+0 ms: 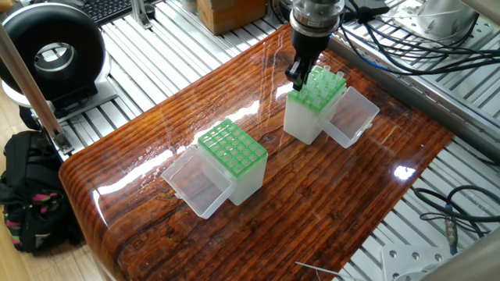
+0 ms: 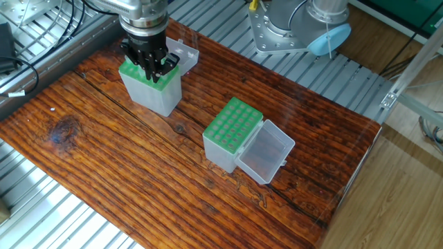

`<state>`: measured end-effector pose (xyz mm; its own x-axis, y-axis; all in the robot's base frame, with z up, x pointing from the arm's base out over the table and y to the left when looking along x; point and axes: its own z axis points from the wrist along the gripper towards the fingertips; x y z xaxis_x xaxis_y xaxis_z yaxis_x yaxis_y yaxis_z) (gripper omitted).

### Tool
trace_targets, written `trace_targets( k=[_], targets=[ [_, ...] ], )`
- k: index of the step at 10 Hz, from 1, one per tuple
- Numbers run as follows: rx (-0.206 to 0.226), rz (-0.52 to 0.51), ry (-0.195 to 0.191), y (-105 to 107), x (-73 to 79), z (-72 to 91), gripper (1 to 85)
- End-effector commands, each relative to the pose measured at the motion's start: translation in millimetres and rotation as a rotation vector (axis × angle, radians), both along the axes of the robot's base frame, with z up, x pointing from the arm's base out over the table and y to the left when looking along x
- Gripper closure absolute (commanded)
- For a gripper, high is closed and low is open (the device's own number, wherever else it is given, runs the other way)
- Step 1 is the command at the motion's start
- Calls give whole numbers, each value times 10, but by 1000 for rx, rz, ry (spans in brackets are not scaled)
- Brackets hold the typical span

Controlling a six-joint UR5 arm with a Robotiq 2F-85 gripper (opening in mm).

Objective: Transfer all large pipette tips from one holder to another

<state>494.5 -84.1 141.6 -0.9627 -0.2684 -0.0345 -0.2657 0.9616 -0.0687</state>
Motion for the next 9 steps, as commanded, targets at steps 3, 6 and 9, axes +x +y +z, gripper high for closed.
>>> trace_targets(
  k=[3,6,9],
  targets=[
    [11,-18,-3,23,8,54,820],
    [22,-21,-5,43,14,111,847],
    [34,-14,-15,39,60,197,847]
  ],
)
